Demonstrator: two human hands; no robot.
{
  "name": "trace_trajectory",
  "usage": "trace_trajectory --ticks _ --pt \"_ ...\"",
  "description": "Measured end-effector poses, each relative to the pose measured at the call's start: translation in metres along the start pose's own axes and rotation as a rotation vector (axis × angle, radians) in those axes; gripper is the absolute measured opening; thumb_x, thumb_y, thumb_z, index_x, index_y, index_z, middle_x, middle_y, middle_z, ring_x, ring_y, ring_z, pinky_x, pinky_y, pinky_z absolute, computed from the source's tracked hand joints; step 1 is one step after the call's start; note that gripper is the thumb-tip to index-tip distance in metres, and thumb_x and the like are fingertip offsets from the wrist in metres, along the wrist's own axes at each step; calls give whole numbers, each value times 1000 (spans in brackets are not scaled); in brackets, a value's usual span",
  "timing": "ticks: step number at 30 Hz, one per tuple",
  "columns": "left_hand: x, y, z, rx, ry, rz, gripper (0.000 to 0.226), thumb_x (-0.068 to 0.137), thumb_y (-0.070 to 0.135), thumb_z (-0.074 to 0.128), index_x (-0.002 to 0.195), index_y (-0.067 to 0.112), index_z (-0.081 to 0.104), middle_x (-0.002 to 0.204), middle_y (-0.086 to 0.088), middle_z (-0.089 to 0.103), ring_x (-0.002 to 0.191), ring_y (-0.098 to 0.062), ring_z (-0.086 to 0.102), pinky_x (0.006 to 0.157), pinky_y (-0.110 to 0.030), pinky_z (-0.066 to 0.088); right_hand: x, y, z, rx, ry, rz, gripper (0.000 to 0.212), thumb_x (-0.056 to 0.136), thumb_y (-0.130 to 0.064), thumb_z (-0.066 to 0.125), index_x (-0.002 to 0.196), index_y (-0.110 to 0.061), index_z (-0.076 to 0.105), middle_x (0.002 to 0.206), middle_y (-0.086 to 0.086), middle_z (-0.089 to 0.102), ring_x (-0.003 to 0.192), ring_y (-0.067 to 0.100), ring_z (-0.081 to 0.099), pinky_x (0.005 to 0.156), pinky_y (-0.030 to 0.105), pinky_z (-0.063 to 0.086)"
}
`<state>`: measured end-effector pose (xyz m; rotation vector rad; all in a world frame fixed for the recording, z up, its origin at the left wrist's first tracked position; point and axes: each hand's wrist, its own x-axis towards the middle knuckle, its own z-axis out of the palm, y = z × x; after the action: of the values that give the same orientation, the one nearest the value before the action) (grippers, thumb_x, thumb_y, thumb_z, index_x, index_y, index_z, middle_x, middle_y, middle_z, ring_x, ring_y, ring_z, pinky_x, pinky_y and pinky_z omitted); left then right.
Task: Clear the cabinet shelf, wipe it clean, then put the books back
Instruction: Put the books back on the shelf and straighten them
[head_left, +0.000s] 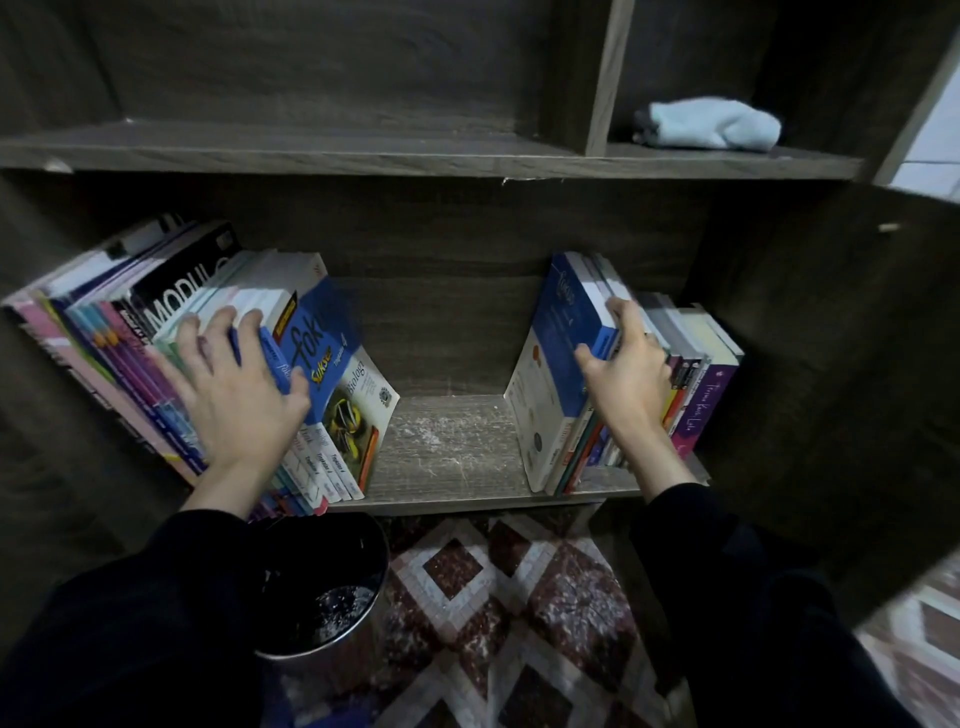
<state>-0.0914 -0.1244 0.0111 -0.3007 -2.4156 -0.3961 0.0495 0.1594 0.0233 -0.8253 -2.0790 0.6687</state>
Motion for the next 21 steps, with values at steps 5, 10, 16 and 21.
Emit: trace_trajectory --ticks 5,10,16,21 --pt "0 0 0 -1 2 1 66 77 27 71 132 3 44 140 -20 39 138 -39 20 114 -61 1 5 10 -7 41 29 69 49 83 -29 69 123 -36 40 111 7 61 90 28 64 78 49 55" --pt "-1 -1 0 -12 8 6 65 77 26 71 131 3 44 139 -20 39 138 -39 20 114 -62 1 6 13 -10 17 18 74 48 86 -24 66 129 -27 44 126 13 40 100 29 54 81 41 49" --pt "-1 1 0 -17 13 3 65 77 26 71 131 3 44 140 -20 38 138 -39 19 113 -60 -1 -7 15 -9 -282 83 21 64 85 -32 67 140 -23 36 145 20 23 130 36 28 97 48 35" --pt "-1 1 0 -11 0 4 65 77 26 71 131 3 43 140 -19 38 138 -39 19 113 -61 0 -10 10 -5 -443 178 -51 59 81 -32 67 133 -13 45 152 18 22 141 38 14 104 52 15"
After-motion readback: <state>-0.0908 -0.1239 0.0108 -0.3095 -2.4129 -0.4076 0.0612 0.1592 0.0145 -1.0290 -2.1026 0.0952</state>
